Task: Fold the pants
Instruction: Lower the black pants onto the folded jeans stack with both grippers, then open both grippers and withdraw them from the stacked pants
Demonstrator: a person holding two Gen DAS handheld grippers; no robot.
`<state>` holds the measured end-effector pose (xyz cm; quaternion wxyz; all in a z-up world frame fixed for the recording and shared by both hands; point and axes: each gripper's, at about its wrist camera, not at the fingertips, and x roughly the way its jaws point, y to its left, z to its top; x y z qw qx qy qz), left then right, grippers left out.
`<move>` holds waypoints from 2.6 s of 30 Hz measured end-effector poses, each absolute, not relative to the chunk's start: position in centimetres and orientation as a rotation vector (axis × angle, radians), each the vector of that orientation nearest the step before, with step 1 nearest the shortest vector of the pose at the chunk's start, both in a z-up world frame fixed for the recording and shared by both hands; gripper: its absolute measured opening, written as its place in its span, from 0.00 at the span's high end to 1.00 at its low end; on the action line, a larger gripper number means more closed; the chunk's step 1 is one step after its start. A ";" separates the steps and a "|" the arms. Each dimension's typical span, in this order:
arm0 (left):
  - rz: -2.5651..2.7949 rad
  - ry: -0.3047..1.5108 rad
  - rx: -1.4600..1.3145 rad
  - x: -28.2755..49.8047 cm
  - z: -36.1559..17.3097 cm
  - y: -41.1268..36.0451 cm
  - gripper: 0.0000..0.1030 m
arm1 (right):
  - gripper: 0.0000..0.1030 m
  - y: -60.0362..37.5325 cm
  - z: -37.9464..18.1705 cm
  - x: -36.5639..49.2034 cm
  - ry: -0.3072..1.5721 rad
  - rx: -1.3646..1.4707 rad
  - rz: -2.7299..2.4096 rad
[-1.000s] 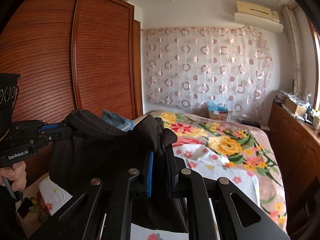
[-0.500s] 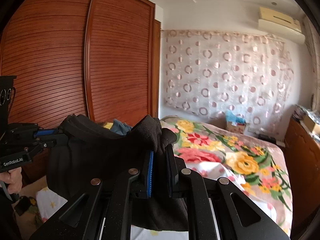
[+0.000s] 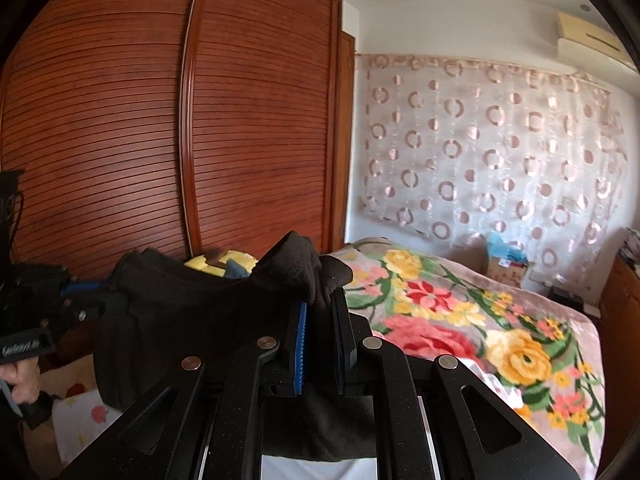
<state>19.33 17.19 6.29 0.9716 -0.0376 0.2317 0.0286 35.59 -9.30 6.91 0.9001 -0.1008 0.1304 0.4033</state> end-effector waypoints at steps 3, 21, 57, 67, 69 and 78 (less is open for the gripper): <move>0.092 0.471 -0.114 19.1 5.8 18.3 0.87 | 0.89 -7.6 6.8 37.5 0.279 -0.205 0.891; 0.204 0.560 -0.211 18.6 1.8 21.5 0.87 | 0.85 1.3 5.0 45.5 0.406 -0.356 1.032; 0.194 0.629 -0.151 20.5 -0.1 21.6 0.52 | 0.53 -5.1 4.7 45.5 0.497 -0.191 0.957; 0.217 0.617 -0.102 18.3 0.8 20.6 0.52 | 0.53 -7.2 4.9 40.3 0.461 -0.179 0.949; 0.214 0.610 -0.098 17.7 1.1 20.3 0.50 | 0.53 -7.7 5.0 39.4 0.457 -0.176 0.937; 0.190 0.564 -0.085 15.3 2.4 19.4 0.15 | 0.53 -10.4 5.4 35.2 0.432 -0.154 0.896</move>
